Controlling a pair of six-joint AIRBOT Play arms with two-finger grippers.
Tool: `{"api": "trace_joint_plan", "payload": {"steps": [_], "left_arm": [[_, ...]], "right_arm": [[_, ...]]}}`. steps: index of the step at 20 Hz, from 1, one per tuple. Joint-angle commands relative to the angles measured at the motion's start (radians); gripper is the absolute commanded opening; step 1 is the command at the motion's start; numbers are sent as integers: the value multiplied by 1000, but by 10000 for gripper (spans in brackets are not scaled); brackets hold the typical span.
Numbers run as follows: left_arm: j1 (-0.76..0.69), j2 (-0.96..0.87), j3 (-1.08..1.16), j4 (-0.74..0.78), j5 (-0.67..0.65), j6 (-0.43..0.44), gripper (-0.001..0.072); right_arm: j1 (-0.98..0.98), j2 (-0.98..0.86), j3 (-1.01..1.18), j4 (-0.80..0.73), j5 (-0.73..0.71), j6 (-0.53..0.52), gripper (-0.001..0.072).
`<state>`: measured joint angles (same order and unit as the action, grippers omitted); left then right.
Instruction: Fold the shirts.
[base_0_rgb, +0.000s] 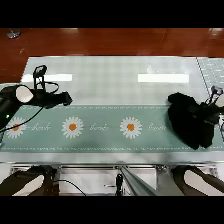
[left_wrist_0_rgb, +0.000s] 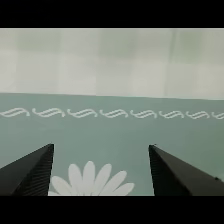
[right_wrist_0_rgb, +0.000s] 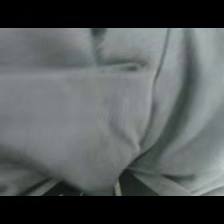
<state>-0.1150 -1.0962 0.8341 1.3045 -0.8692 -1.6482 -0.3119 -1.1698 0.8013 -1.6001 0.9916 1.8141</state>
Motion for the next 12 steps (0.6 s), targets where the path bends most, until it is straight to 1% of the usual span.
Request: {"api": "trace_joint_plan", "payload": {"steps": [1,4,5,8,12], "left_arm": [[44,4,94,-75,-76,67,703],[104,82,198,-75,-172,127,703],[109,132,193,-75,-191,142,703],[106,324,85,-91,-196,148,703],[106,535,-108,-200,-193,148,703]], "right_arm": [[-8,88,231,127,2,-96,35],[-8,207,502,205,-8,-113,35],[-8,243,575,260,-8,-145,35],[-8,323,719,420,-8,-246,35],[-8,335,885,605,23,-337,35]]}}
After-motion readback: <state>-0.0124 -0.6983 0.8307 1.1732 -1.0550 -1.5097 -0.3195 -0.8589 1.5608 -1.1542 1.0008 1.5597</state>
